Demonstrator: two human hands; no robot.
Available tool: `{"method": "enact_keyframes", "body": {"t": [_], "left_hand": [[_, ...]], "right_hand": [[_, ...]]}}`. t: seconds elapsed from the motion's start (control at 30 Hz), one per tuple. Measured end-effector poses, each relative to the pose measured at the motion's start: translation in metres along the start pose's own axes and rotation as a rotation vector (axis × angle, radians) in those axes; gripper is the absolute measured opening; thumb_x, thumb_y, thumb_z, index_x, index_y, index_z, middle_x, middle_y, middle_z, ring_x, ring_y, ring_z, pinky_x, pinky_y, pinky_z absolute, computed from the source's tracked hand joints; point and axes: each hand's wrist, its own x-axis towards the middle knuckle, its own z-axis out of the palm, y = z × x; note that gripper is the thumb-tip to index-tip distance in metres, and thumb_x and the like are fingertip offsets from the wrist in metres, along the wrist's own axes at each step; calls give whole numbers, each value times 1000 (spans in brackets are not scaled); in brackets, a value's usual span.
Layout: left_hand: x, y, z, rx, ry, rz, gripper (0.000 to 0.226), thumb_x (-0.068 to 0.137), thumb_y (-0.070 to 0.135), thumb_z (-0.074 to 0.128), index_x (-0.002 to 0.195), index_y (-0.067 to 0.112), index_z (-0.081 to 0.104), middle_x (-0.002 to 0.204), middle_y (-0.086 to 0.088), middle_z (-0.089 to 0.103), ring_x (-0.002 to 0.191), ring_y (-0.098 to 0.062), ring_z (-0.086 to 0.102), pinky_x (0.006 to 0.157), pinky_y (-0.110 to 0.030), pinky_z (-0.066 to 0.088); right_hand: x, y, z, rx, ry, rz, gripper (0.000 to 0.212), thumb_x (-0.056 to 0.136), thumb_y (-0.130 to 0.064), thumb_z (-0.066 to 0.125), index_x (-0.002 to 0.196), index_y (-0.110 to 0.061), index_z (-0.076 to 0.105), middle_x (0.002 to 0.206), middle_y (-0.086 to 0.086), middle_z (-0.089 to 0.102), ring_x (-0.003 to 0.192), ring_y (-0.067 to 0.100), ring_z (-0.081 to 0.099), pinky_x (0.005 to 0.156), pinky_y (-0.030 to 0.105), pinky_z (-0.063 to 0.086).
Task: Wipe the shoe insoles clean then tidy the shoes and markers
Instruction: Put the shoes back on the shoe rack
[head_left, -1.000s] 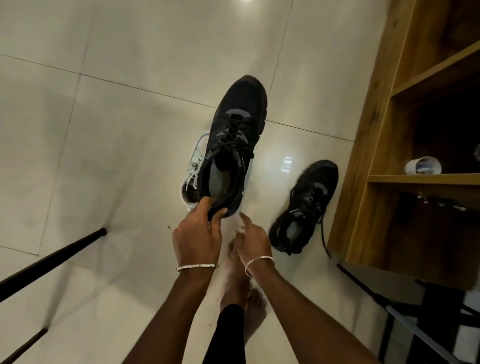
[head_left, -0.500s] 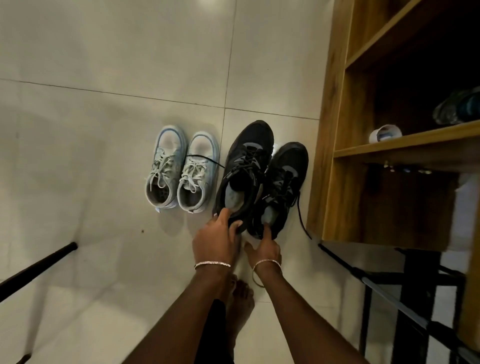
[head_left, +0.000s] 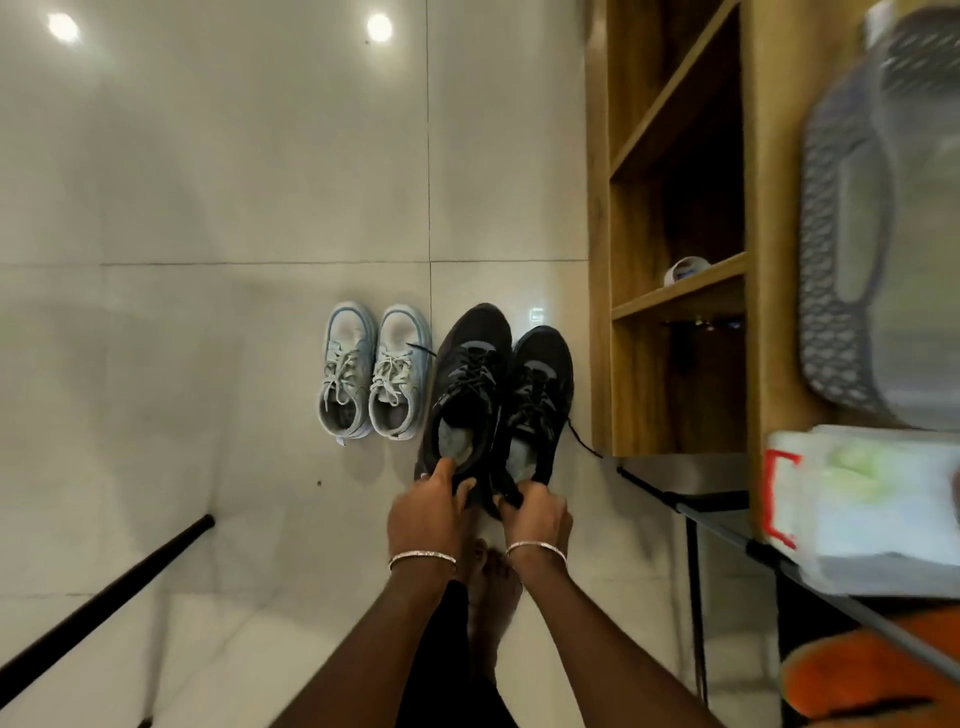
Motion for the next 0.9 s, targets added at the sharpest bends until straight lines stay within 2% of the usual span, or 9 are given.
{"method": "enact_keyframes", "body": {"t": [0.23,0.5,0.63,0.8,0.9], "left_hand": [[-82,14,-81,76,-27,32,40,103,48,40,126,18,52,101,-10,70,96,-33,65,68,-36,40],[-212,44,-200,94,10,95,41,104,48,40,129,17,51,101,-14,70,97,-35,64,67,-36,36],[-267,52,-244,69,85,170,42,103,48,43,127,14,54,96,-17,70,93,-39,65,63,-36,33],[-327,68,-291,6,203,308,36,101,41,53,120,12,61,85,-17,71,80,-41,66,56,-35,31],[-355,88,-308,34,238,444,25,95,33,66,108,12,66,68,-13,68,61,-36,65,48,-30,26]], "right_hand": [[-113,-15,-75,5,-29,-31,33,93,-40,61,109,-13,69,103,17,69,102,37,63,80,34,48],[-257,-17,-182,-1,34,-154,33,90,-41,62,104,-12,68,102,18,69,100,39,62,75,37,47],[-320,-9,-232,19,75,-224,33,91,-39,63,101,-8,66,101,18,68,100,40,61,75,39,45],[-389,10,-274,118,179,-240,33,88,-42,65,92,-9,68,88,16,69,90,36,63,65,36,45],[-426,28,-291,202,258,-228,28,87,-40,67,89,-13,71,81,12,70,83,32,65,62,35,47]]}}
